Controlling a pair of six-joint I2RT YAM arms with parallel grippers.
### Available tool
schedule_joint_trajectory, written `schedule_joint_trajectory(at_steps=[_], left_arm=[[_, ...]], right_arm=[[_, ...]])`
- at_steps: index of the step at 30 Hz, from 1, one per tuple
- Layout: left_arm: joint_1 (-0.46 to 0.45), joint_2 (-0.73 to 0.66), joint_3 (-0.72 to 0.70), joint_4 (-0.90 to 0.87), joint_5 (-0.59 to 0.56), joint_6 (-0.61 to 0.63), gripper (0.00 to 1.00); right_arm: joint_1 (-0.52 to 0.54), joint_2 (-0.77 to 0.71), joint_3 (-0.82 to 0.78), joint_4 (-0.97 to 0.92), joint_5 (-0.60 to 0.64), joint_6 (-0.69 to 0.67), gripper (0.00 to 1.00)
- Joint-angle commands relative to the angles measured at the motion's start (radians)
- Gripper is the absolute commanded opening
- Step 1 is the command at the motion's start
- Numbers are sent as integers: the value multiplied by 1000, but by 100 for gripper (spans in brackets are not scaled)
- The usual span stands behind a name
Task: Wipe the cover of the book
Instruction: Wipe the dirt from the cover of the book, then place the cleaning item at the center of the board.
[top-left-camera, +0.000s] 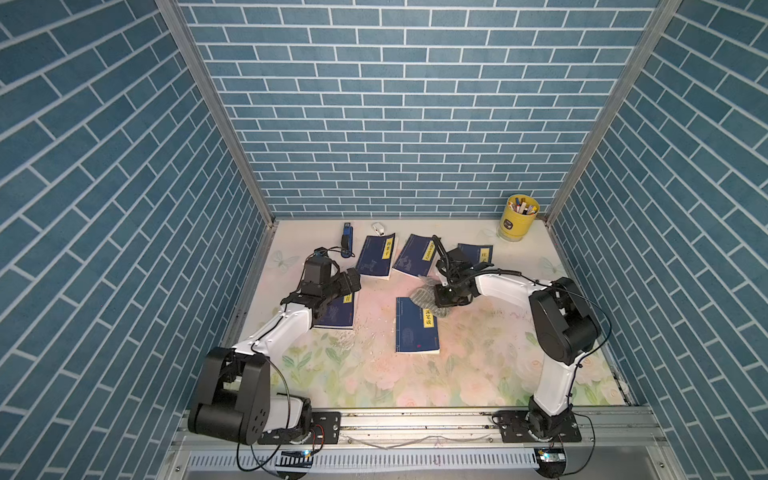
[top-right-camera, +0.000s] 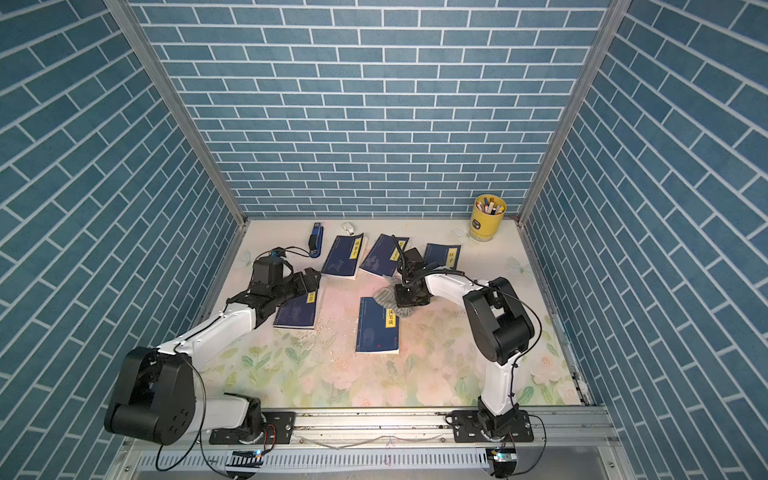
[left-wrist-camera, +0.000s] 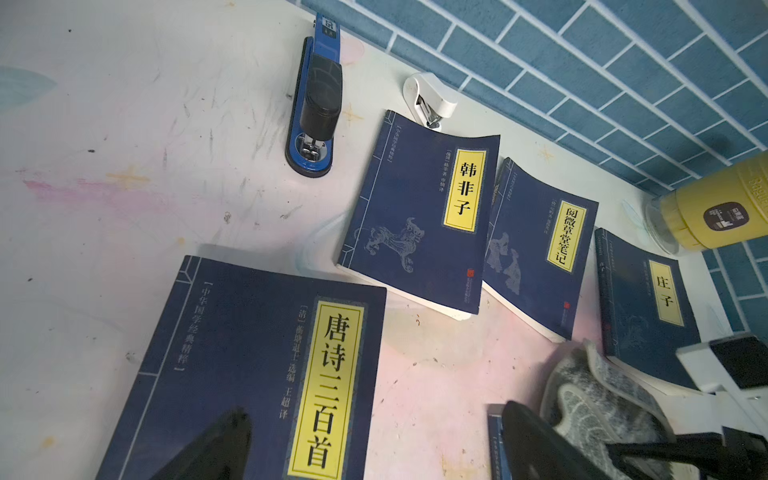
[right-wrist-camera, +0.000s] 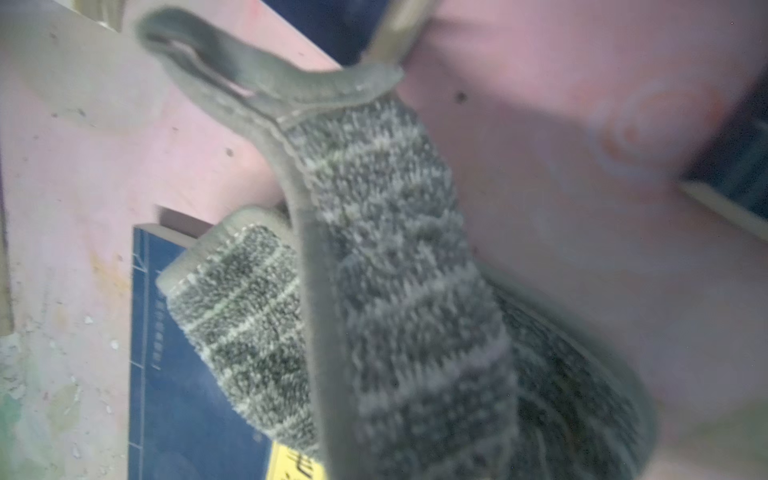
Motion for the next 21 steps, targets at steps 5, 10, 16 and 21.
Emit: schedule_joint_trajectory(at_steps=[5,10,16,21], left_arm=[[-52,56,30,39,11,0,99],[-108,118,64,44,7,3,99],[-181,165,81,43,4,-4,97],[-237,172,53,48,0,-21,97]], right_arm=[[-104,-182,-122,-153,154,-9,5],[-139,-234,-181,-178,209,28,13],[-135,-272,-146,-235,273,28,37],[-98,-309,-80,-306,321,9,44]])
